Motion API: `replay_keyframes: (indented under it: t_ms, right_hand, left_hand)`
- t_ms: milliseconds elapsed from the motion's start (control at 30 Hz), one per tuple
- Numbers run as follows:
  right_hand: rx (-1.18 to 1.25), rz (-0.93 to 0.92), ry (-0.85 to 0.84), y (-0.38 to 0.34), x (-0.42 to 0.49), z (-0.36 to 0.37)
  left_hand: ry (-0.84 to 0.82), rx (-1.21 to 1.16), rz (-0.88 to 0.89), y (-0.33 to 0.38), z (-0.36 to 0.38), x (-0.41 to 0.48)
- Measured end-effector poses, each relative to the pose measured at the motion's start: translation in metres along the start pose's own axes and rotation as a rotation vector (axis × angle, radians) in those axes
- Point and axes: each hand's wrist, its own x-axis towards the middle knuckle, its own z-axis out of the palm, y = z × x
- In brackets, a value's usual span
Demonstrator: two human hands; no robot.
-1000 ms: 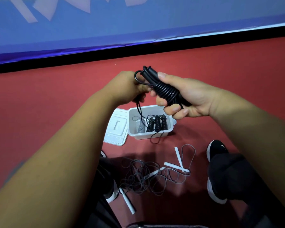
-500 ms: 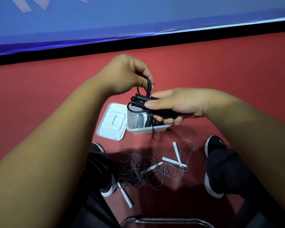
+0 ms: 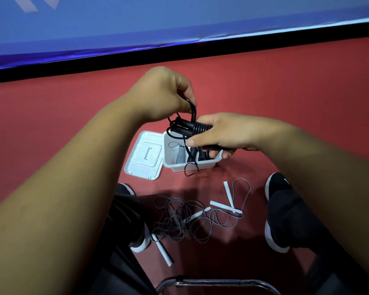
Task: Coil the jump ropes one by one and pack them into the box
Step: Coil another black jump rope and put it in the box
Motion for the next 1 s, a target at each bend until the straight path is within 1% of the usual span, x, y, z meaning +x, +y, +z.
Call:
replay_keyframes:
  t_ms: [133,233,367,467,733,867,1000]
  right_hand:
    - [-0.027,-0.029,0.099,0.001,0.003,0.000]
    - [-0.028,-0.036,0.145,0.002,0.004,0.000]
    - [-0.048,-0.044,0.158,0.001,0.004,0.003]
    - [-0.022,-0.028,0.138,0.000,0.004,0.006]
    - [0.083,-0.027,0.129,0.002,0.007,0.003]
    - [0.213,0.011,0.071,0.001,0.006,0.003]
    - [0.321,0.068,-0.014,-0.004,0.000,-0.005]
  left_hand:
    - [-0.144,0.129,-0.029,-0.009,0.000,0.001]
    - [-0.197,0.210,-0.015,-0.014,0.003,0.002]
    - [-0.308,0.173,-0.067,-0.019,0.001,0.001]
    - [-0.402,0.129,-0.066,-0.022,0.000,-0.003]
    - [-0.314,0.180,-0.025,-0.019,-0.001,-0.002]
    - [-0.268,0.227,0.008,-0.013,0.004,-0.001]
    - [-0.264,0.221,0.027,-0.009,0.007,-0.002]
